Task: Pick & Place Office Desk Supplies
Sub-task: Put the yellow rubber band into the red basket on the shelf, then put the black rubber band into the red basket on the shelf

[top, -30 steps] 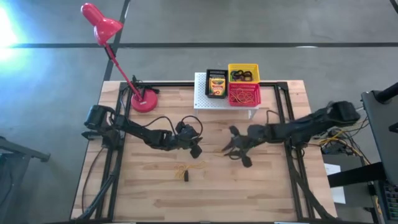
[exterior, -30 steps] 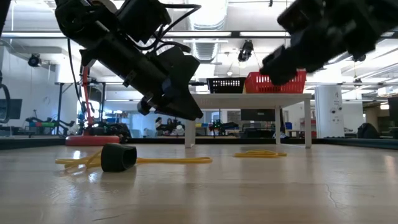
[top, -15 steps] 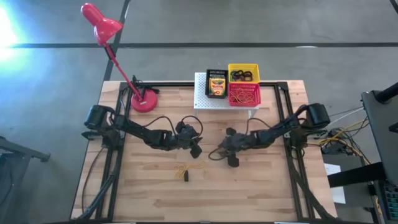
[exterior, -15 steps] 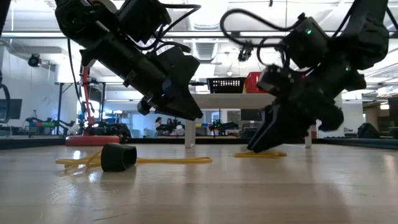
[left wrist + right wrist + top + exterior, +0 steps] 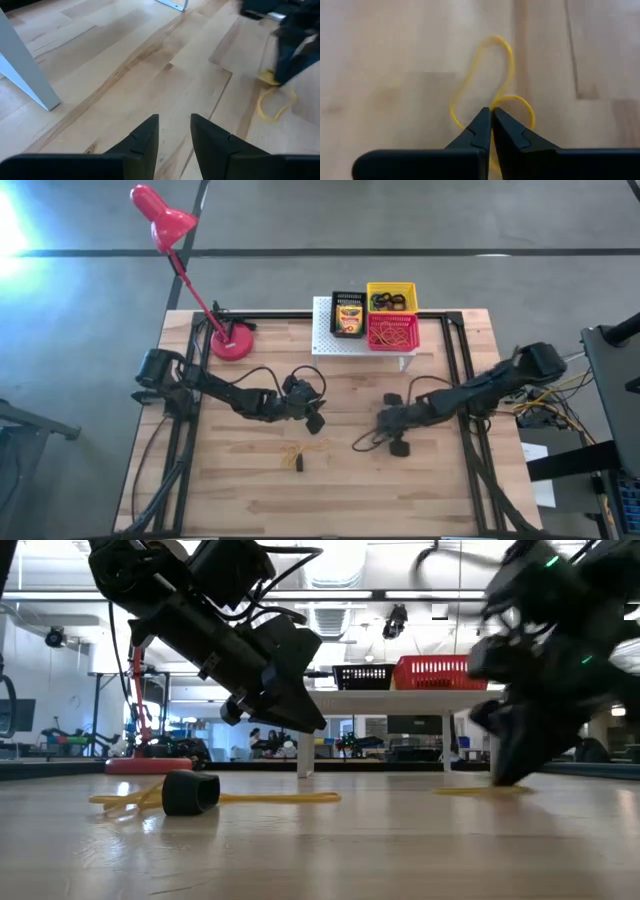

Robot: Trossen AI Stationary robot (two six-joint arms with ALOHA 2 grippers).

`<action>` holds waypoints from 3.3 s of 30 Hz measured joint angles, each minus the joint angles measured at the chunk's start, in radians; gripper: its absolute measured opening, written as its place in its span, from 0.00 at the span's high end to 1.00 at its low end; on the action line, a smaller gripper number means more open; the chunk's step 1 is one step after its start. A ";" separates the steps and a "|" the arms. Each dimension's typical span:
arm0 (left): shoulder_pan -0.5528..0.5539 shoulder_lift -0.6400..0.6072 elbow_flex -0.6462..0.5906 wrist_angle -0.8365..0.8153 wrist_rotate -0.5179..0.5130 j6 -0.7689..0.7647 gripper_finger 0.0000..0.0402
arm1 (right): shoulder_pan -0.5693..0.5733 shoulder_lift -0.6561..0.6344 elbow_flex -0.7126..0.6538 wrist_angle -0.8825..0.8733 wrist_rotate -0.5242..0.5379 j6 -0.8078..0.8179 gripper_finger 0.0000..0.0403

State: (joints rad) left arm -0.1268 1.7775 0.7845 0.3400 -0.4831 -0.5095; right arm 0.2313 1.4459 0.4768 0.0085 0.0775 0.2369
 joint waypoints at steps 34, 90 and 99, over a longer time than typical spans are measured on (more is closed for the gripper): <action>0.006 0.000 0.000 0.011 -0.026 0.015 0.71 | -0.542 -0.601 0.297 -0.284 0.525 -0.404 0.98; -0.368 -0.078 0.069 -0.468 0.188 -0.229 0.97 | -0.054 0.051 -0.085 0.859 0.005 -0.111 0.82; -0.246 -0.139 0.109 -0.343 0.031 -0.021 0.96 | -0.047 0.029 -0.047 0.723 0.004 -0.127 0.84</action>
State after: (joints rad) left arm -0.3726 1.6386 0.8938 -0.0028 -0.4526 -0.5301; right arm 0.1839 1.4747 0.4303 0.7319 0.0817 0.1100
